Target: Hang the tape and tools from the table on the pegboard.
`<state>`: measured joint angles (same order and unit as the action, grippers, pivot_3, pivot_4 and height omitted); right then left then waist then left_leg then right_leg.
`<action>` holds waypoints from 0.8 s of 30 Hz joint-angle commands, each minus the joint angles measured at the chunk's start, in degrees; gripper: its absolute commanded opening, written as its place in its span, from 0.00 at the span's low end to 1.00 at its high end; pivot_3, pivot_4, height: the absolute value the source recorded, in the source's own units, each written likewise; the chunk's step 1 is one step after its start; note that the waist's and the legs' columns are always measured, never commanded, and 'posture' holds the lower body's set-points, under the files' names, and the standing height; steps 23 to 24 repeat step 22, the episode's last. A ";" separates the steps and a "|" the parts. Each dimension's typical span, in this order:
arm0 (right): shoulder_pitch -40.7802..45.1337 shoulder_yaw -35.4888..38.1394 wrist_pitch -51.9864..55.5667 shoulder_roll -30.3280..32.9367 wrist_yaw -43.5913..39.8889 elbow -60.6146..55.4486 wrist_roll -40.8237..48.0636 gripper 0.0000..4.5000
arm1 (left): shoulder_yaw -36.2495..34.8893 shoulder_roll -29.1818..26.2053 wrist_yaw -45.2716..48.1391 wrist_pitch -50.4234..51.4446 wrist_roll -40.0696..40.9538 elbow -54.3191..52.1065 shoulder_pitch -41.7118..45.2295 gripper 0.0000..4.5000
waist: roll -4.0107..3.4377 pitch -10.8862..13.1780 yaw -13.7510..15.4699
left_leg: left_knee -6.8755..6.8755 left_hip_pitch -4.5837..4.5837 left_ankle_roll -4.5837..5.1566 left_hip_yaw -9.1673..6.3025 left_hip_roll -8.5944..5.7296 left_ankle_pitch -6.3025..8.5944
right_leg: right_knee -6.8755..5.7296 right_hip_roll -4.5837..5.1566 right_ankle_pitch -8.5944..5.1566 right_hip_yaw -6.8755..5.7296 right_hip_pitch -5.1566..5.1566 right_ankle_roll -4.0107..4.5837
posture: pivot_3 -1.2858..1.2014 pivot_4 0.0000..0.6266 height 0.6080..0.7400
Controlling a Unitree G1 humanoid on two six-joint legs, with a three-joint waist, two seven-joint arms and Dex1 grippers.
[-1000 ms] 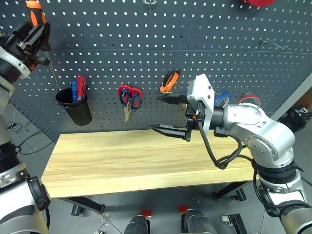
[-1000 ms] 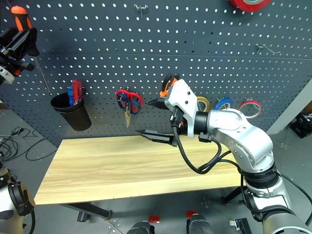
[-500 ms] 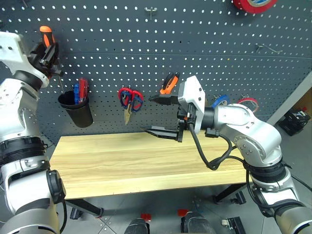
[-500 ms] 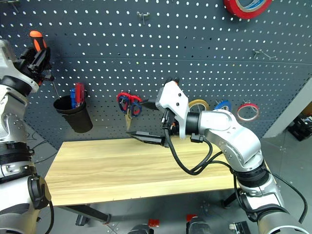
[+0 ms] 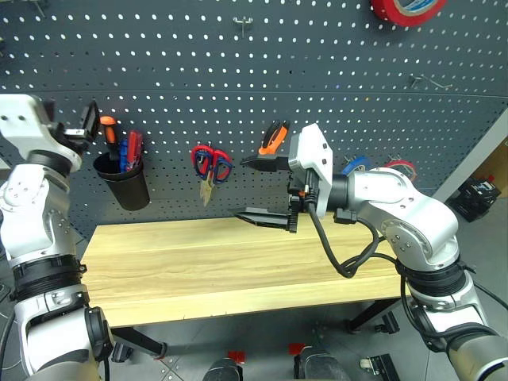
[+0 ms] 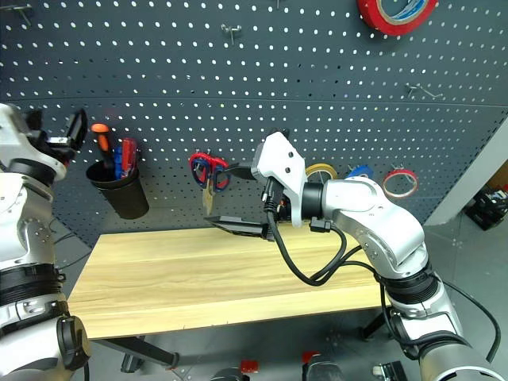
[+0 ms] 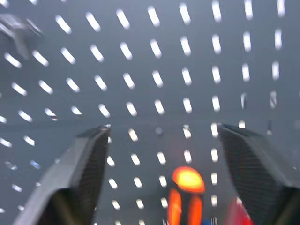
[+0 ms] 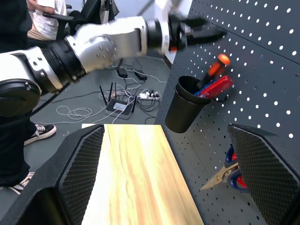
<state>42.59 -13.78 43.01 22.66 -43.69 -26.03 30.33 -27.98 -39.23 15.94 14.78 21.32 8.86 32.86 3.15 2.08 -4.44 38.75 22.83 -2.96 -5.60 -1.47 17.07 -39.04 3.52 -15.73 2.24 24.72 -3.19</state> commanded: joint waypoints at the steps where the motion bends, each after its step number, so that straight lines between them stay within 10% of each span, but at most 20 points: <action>1: -1.33 3.51 -2.61 -0.12 2.21 0.01 -0.92 1.00 | 0.80 0.35 -3.60 9.49 2.26 -15.53 -3.07 0.85 | -0.04 -0.11 0.10 | 0.00 -0.07 0.04 -0.02 -0.02 0.03 | 0.02 0.01 0.00 0.00 -0.11 0.00 | 0.54 0.00 1.00; 11: -21.55 7.41 -18.69 -6.80 17.67 4.92 -12.61 1.00 | 6.17 8.28 -5.02 18.87 4.31 -34.35 -22.19 0.85 | -0.58 -0.65 3.37 | -0.11 -1.58 0.31 0.27 -0.48 0.35 | 0.18 -0.02 -0.03 0.22 -1.53 0.01 | 0.56 0.00 1.00; 24: -35.71 15.43 -40.77 -11.03 35.29 28.18 -25.97 1.00 | 7.10 18.10 -8.04 4.36 -5.64 -24.97 -36.03 0.85 | -0.74 -0.71 5.90 | -0.65 -2.84 0.59 0.76 -0.42 0.51 | 0.77 -0.06 -0.05 0.45 -2.67 -0.02 | 0.56 0.00 1.00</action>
